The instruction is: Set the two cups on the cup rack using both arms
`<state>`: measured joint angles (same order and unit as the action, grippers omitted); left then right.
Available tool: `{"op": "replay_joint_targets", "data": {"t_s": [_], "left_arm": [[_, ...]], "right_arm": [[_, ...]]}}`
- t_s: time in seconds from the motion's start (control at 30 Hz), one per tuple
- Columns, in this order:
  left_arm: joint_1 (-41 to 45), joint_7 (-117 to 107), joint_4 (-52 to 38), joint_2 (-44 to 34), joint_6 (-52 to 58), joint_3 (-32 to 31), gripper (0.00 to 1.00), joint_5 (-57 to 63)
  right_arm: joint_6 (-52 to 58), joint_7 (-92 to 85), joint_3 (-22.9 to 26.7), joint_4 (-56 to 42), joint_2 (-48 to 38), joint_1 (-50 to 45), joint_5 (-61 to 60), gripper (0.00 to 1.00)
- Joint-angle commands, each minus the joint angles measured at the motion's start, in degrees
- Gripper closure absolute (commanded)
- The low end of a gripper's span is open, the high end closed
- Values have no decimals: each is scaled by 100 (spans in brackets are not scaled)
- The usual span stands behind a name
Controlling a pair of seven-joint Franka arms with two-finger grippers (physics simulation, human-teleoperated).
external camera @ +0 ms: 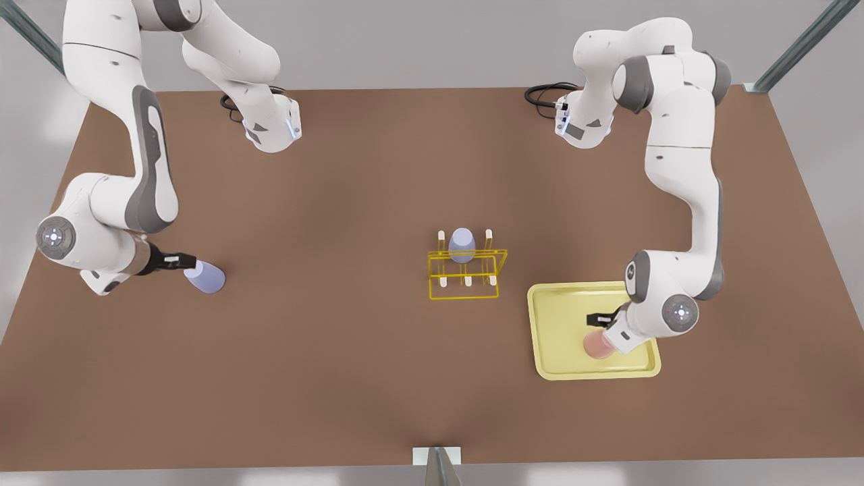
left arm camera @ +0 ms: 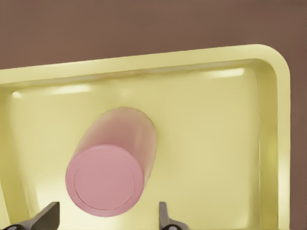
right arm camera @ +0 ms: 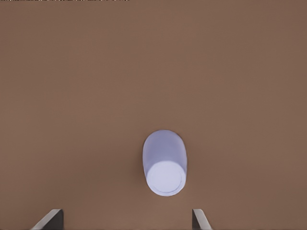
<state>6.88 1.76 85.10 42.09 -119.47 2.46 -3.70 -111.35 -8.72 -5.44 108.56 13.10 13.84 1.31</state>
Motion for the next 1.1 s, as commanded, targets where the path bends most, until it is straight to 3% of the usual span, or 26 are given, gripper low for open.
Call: {"op": "replay_joint_targets", "data": {"t_s": [0.0, 0.3, 0.33, 0.37, 0.83, 1.07], "left_arm": [[15, -220, 7, 18, -560, 0, 0, -122], [15, -220, -19, 361, -824, 0, 0, -78], [24, -220, -19, 361, -824, 0, 16, -78], [24, -211, -19, 361, -824, 0, 22, -78], [103, -721, 77, -34, -684, -79, 22, -262], [428, -1811, -714, -201, 670, -299, 21, -262]], "right_arm": [[-1126, -174, -1, 156, 25, 5, -87, 0], [-1275, -148, 25, 720, 201, 137, -87, 0], [-1381, -148, 25, 754, 324, 207, -87, 0], [-1688, -148, 25, 992, 324, 233, -87, 0], [-2506, -139, 113, 1730, 438, 391, -69, 0], [-2594, -139, 113, 1721, 764, 391, -16, 0]]}}
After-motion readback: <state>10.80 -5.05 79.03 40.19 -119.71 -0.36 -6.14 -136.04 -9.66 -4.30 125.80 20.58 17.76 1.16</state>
